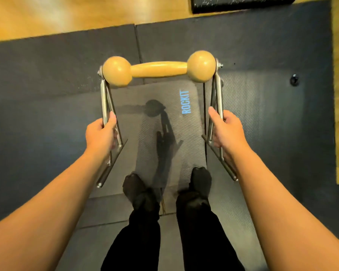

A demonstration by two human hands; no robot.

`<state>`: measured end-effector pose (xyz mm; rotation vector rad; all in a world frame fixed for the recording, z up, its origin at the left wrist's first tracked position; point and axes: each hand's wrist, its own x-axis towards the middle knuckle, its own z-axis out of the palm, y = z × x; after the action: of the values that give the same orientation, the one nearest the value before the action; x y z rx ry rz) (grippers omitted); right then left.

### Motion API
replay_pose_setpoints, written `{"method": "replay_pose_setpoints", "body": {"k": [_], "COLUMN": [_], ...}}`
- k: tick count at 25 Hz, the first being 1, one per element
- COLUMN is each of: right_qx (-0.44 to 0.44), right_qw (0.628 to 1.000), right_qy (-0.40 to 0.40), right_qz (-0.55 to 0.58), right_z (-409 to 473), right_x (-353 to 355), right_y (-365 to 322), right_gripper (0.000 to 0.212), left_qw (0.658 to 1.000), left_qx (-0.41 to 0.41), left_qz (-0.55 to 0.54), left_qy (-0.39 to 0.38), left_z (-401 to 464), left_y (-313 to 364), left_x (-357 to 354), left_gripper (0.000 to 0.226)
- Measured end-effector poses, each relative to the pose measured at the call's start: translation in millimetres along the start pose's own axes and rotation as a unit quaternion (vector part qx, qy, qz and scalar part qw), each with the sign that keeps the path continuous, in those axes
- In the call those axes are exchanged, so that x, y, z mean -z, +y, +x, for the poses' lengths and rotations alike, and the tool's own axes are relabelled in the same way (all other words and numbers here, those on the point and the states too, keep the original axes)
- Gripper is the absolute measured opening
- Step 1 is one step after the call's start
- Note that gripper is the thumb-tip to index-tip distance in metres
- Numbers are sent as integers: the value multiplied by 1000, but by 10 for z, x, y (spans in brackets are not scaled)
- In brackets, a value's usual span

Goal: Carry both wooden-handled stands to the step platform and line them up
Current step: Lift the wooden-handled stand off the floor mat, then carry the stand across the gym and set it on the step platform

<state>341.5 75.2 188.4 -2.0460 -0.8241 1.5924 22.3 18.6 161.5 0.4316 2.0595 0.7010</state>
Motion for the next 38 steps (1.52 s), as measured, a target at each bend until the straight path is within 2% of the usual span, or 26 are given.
{"method": "replay_pose_setpoints", "body": {"k": [2,4,7,10,14,16,18,21,23,26,32,36,38], "right_qx": [10,33,71,138,198,260,271,331,391,461,533,545,557], "right_qw": [999,998,995,987,974,957,948,920,895,862,811,799,787], "right_qy": [-9,-4,16,30,39,14,-11,-45,-42,-49,-44,-65,-78], "right_qz": [32,51,65,74,104,130,164,205,210,205,238,245,253], "right_z": [-213,-494,-925,-1311,-1904,-2395,-2522,-3277,-3779,-4428,-5467,-6062,-6369], "right_x": [161,328,578,798,1080,1286,1330,1611,1798,2016,2324,2466,2534], "right_y": [-474,-1003,-1710,-2291,-3103,-3743,-3918,-4895,-5534,-6199,-6970,-7258,-7379], "right_gripper": [51,49,47,54,65,62,58,53,47,47,48,52,48], "left_qw": [999,996,989,978,967,952,945,912,885,856,797,768,748], "left_qx": [-31,-72,-137,-195,-217,-255,-286,-348,-398,-451,-536,-574,-597], "left_qz": [-37,-55,-32,-49,-127,-161,-155,-217,-238,-250,-276,-282,-289], "left_qy": [-7,10,51,58,52,47,33,22,30,34,35,34,34], "left_z": [-174,-388,-694,-1021,-1612,-2113,-2265,-2962,-3439,-3998,-4962,-5510,-5817], "left_y": [348,810,1473,2135,3042,3798,3988,4967,5570,6218,6985,7253,7414], "left_x": [110,246,470,713,1104,1460,1605,2152,2517,2916,3635,3994,4203], "left_gripper": [48,59,71,73,77,75,72,67,66,65,58,56,55]}}
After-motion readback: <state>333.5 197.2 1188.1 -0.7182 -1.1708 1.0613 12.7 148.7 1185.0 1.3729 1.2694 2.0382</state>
